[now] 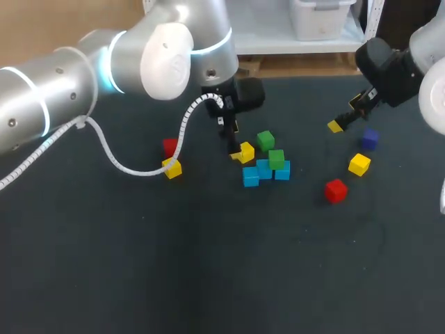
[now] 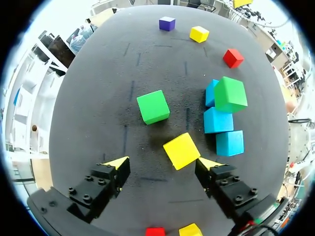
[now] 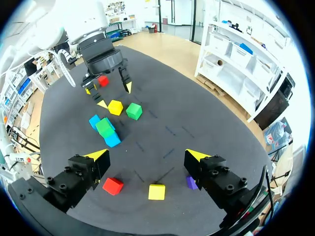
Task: Place the blue cubes, place green cubes on the blue cubes, place the yellow cubes on the green cubes, then place the red cubes on the yellow cubes, and place purple cube on the red cubes.
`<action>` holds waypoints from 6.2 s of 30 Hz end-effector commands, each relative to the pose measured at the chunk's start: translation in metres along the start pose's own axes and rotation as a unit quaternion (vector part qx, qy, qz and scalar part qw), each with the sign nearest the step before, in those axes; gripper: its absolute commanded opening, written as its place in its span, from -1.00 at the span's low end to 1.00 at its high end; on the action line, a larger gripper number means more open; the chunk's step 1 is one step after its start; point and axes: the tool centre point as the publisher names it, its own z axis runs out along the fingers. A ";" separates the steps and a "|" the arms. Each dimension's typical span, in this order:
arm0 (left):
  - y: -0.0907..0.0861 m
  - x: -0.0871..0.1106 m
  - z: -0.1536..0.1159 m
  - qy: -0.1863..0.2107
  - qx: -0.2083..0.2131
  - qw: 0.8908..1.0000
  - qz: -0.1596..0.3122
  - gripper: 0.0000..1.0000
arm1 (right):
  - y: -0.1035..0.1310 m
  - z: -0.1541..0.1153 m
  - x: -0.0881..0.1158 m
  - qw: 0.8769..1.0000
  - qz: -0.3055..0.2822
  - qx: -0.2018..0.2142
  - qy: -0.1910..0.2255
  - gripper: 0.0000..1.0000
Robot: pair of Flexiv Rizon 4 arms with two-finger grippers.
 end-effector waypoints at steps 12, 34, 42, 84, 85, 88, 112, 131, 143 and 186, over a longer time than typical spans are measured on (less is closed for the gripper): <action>-0.004 -0.002 0.005 -0.005 0.002 1.000 -0.013 -0.04 | 0.000 0.000 0.000 1.000 0.000 0.000 0.000 1.00; -0.005 0.024 -0.031 -0.045 -0.067 0.987 -0.137 1.00 | 0.000 0.000 0.000 1.000 0.000 0.000 0.000 1.00; -0.024 0.030 -0.051 -0.058 -0.080 0.985 -0.139 1.00 | 0.000 0.000 0.000 1.000 0.000 0.000 0.000 1.00; -0.052 0.083 -0.118 -0.121 -0.137 0.954 -0.239 1.00 | 0.000 0.000 0.000 1.000 0.000 0.000 0.000 1.00; -0.053 0.083 -0.118 -0.121 -0.137 0.954 -0.238 1.00 | 0.000 0.000 0.000 1.000 0.000 0.000 0.000 1.00; -0.056 0.083 -0.118 -0.126 -0.134 0.954 -0.239 1.00 | 0.000 0.000 0.000 1.000 0.000 0.000 0.000 1.00; -0.060 0.086 -0.119 -0.117 -0.122 0.956 -0.238 1.00 | 0.000 0.000 0.000 1.000 0.000 0.000 0.000 1.00; -0.085 0.040 -0.074 -0.016 -0.128 0.982 -0.135 1.00 | 0.000 0.000 0.000 1.000 0.000 0.000 0.000 1.00; -0.098 0.021 -0.037 0.022 -0.113 0.991 -0.070 1.00 | 0.000 0.000 0.000 1.000 0.000 0.000 0.000 1.00; -0.094 -0.011 0.004 0.040 -0.007 0.999 -0.004 0.93 | 0.000 0.000 0.000 1.000 0.000 0.000 0.000 1.00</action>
